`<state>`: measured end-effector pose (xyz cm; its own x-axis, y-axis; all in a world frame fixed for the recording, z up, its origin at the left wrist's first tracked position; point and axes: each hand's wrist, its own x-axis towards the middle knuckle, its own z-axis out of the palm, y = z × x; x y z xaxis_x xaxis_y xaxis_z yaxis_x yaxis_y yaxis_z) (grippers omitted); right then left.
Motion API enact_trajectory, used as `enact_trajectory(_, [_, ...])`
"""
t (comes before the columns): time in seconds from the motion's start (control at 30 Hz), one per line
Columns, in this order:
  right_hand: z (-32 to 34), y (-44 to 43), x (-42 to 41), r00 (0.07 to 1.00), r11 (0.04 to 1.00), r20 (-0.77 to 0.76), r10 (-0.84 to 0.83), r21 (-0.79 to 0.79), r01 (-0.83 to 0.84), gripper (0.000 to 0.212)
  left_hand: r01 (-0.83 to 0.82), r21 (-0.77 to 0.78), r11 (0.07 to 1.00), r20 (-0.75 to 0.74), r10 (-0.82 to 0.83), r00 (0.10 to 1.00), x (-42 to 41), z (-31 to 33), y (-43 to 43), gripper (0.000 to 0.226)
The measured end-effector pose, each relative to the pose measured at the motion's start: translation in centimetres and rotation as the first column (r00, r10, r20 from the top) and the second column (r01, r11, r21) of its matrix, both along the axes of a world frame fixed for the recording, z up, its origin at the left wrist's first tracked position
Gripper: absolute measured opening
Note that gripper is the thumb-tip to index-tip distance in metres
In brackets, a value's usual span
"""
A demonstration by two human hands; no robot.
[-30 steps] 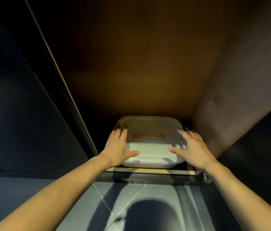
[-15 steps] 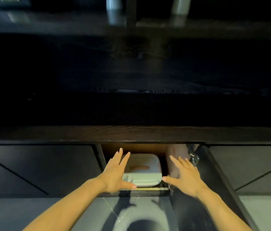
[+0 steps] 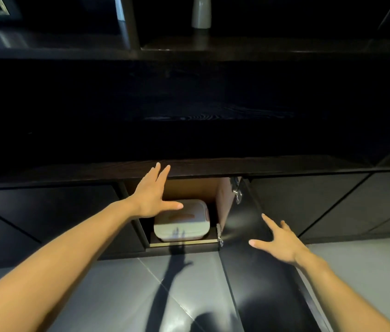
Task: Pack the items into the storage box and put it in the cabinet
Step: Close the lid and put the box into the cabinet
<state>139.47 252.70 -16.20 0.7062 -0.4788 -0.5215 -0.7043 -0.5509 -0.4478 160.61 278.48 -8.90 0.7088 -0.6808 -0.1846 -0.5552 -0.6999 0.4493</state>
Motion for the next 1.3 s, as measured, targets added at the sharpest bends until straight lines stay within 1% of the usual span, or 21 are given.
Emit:
enact_trajectory(0.07, [-0.3,0.6,-0.7,0.999,0.997,0.036,-0.026,0.072,0.023,0.093,0.004,-0.028,1.0,0.016,-0.004,1.0,-0.4,0.4,-0.1,0.104])
enact_trajectory(0.17, [-0.4,1.3,-0.8,0.998,0.995,0.058,-0.011,0.095,0.006,0.083,0.013,-0.033,0.999,0.038,-0.012,0.999,-0.7,0.6,0.4,0.101])
enact_trajectory(0.2, [-0.3,1.4,-0.6,0.998,0.994,0.057,0.002,0.109,-0.008,0.076,0.009,-0.032,0.999,0.041,-0.008,0.999,-0.6,0.7,0.8,0.1])
enact_trajectory(0.3, [0.1,2.5,0.5,0.998,0.985,0.045,0.049,0.166,-0.056,0.045,-0.009,-0.043,0.999,0.04,0.01,0.999,0.0,0.9,2.2,0.099])
enact_trajectory(0.33, [0.2,3.0,0.9,0.997,0.979,0.045,0.066,0.189,-0.073,0.039,-0.015,-0.05,0.999,0.04,0.017,0.999,0.3,1.0,2.6,0.099])
enact_trajectory(0.37, [0.3,3.6,1.5,0.995,0.973,0.049,0.081,0.212,-0.09,0.038,-0.022,-0.059,0.998,0.038,0.025,0.999,0.5,1.1,3.1,0.098])
enact_trajectory(0.5, [0.2,6.0,4.0,0.989,0.951,0.098,0.113,0.278,-0.136,0.048,-0.073,-0.079,0.994,0.042,0.077,0.996,1.9,1.3,5.0,0.092])
enact_trajectory(0.53, [0.1,6.6,4.8,0.988,0.946,0.113,0.109,0.295,-0.138,0.048,-0.081,-0.082,0.993,0.053,0.086,0.995,2.3,1.3,5.4,0.09])
enact_trajectory(0.6, [-0.1,7.7,6.6,0.983,0.936,0.138,0.12,0.313,-0.158,0.039,-0.087,-0.079,0.993,0.088,0.094,0.992,3.3,1.4,6.4,0.085])
enact_trajectory(0.67, [-0.5,9.0,8.5,0.978,0.94,0.156,0.137,0.291,-0.178,0.032,-0.103,-0.06,0.993,0.128,0.11,0.986,4.2,1.5,7.5,0.08])
enact_trajectory(0.8, [-1.5,12.2,12.4,0.97,0.943,0.196,0.146,0.269,-0.196,0.038,-0.16,-0.028,0.987,0.139,0.163,0.977,6.2,1.4,9.7,0.077])
enact_trajectory(0.87, [-2.4,13.5,14.1,0.966,0.934,0.205,0.157,0.287,-0.212,0.024,-0.187,-0.029,0.982,0.124,0.189,0.974,7.1,1.3,10.7,0.078])
enact_trajectory(0.9, [-2.6,13.9,14.9,0.966,0.93,0.21,0.148,0.303,-0.208,0.023,-0.196,-0.028,0.98,0.126,0.198,0.972,7.5,1.3,11.2,0.078])
enact_trajectory(1.03, [-2.4,14.9,17.8,0.963,0.9,0.255,0.09,0.393,-0.188,0.06,-0.234,-0.035,0.972,0.123,0.237,0.964,9.3,0.7,12.5,0.08])
enact_trajectory(1.1, [-2.5,15.2,18.8,0.96,0.885,0.278,0.035,0.437,-0.159,0.072,-0.254,-0.04,0.966,0.11,0.257,0.96,10.0,0.1,12.8,0.081])
enact_trajectory(1.13, [-2.7,15.3,19.1,0.956,0.893,0.293,0.018,0.425,-0.147,0.072,-0.258,-0.042,0.965,0.108,0.261,0.959,10.3,-0.2,12.9,0.082])
enact_trajectory(1.17, [-3.0,15.3,19.3,0.955,0.909,0.298,0.008,0.395,-0.131,0.067,-0.258,-0.039,0.965,0.11,0.261,0.959,10.6,-0.6,13.0,0.083])
enact_trajectory(1.23, [-3.5,15.0,19.6,0.955,0.942,0.298,-0.001,0.321,-0.1,0.046,-0.24,-0.022,0.971,0.143,0.241,0.96,11.2,-1.4,13.1,0.086])
enact_trajectory(1.27, [-3.8,14.8,19.8,0.957,0.95,0.29,0.009,0.296,-0.099,0.038,-0.22,-0.005,0.975,0.172,0.218,0.961,11.5,-1.8,13.1,0.087])
enact_trajectory(1.3, [-4.0,14.7,20.0,0.963,0.953,0.267,0.027,0.286,-0.105,0.036,-0.201,0.02,0.979,0.196,0.193,0.961,11.7,-2.2,13.2,0.088])
